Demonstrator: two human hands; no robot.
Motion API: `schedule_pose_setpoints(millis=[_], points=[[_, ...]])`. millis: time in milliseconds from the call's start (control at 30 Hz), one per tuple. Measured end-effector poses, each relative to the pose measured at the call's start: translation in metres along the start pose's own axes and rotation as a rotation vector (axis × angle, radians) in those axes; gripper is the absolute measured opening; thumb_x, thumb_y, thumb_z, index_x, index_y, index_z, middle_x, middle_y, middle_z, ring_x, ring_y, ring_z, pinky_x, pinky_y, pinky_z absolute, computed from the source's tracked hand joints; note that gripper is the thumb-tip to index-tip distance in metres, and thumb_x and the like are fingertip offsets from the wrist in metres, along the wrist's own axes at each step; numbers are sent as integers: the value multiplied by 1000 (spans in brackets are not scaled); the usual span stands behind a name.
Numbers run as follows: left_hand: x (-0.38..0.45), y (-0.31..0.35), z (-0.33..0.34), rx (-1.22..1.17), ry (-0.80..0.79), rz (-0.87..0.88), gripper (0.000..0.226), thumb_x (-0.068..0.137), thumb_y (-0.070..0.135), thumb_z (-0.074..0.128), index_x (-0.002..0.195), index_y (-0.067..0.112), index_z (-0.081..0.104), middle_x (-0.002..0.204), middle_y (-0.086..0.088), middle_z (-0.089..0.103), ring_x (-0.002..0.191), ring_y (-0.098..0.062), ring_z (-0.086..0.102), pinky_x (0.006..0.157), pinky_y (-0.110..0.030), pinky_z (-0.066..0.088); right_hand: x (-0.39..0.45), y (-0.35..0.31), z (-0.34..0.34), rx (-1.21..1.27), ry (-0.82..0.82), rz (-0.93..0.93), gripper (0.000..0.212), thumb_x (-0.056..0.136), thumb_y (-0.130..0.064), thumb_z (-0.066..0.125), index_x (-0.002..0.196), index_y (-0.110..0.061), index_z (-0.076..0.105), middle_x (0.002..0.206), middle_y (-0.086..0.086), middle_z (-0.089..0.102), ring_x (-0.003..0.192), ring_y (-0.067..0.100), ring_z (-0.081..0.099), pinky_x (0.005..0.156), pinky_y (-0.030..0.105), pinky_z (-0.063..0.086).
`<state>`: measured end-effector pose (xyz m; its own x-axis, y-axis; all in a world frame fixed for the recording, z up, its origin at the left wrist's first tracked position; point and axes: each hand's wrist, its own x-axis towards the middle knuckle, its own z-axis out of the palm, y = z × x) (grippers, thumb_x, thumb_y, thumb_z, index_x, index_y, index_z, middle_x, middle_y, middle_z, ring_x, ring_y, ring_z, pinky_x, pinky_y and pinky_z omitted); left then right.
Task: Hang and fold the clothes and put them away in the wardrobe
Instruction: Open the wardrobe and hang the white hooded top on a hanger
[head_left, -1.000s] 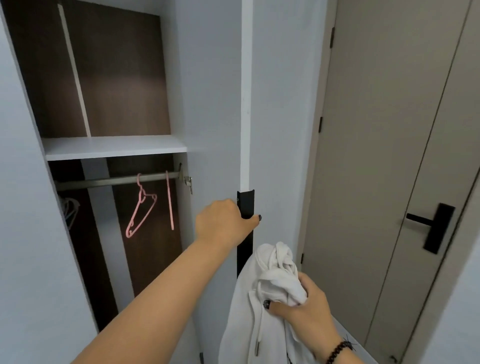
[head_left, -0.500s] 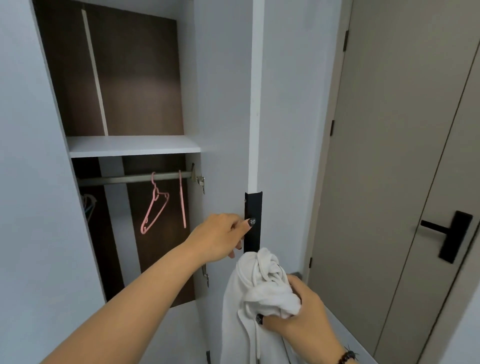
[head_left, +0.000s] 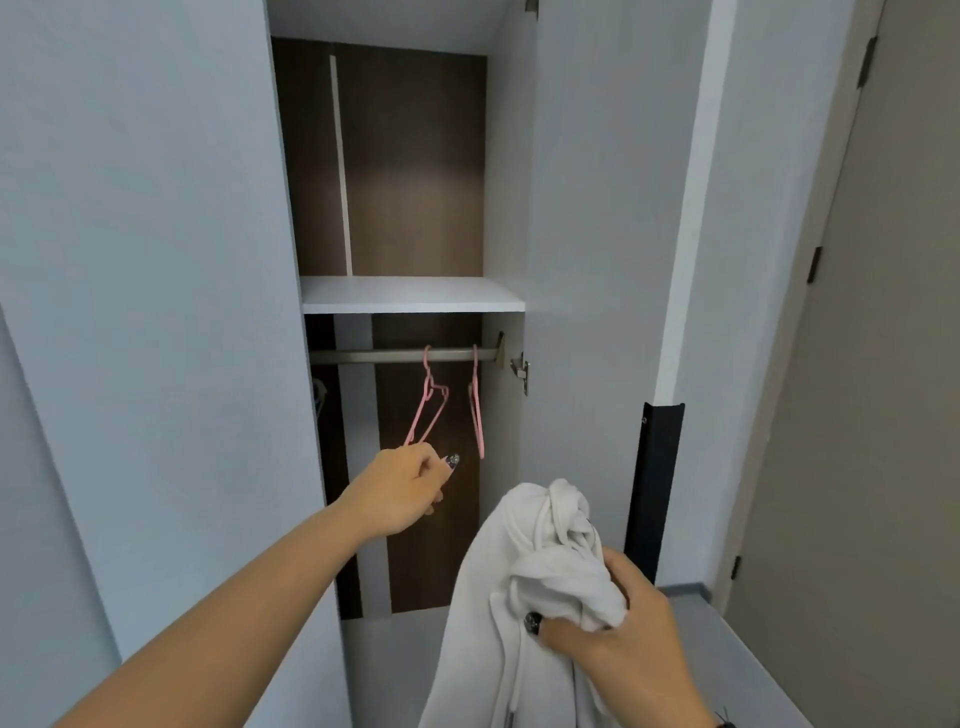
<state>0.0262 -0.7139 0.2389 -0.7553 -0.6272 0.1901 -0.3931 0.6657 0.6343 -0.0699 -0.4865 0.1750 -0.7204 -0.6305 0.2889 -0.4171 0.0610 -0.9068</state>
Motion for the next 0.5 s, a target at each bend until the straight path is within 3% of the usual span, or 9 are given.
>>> schedule_pose_setpoints(millis=[133, 267, 400, 500], points=[[18, -48, -22, 145, -15, -77, 16, 100, 30, 45, 87, 22, 51, 86, 1, 62, 75, -12, 61, 66, -17, 47, 16, -5, 40, -8, 16, 26, 48, 57, -9, 85, 86, -35, 57, 83, -9, 68, 80, 6, 63, 67, 10, 45], [45, -75, -41, 216, -53, -61, 8, 99, 29, 48, 100, 21, 50, 94, 1, 62, 86, -16, 63, 77, -26, 52, 39, -9, 76, 3, 25, 54, 49, 57, -5, 85, 89, -33, 59, 85, -8, 69, 81, 6, 64, 65, 12, 46], [82, -110, -59, 422, -14, -3, 31, 96, 30, 54, 122, 17, 46, 119, -2, 55, 101, -15, 57, 86, -26, 49, 62, -9, 112, -1, 64, 71, 51, 58, -3, 84, 93, -31, 60, 84, -10, 69, 79, 3, 64, 63, 11, 48], [116, -143, -73, 769, -17, 42, 42, 94, 30, 54, 132, 17, 42, 136, -6, 47, 123, -23, 47, 103, -36, 42, 80, -8, 138, 14, 88, 99, 50, 58, -1, 84, 89, -32, 61, 82, -8, 70, 78, 3, 65, 66, 15, 47]])
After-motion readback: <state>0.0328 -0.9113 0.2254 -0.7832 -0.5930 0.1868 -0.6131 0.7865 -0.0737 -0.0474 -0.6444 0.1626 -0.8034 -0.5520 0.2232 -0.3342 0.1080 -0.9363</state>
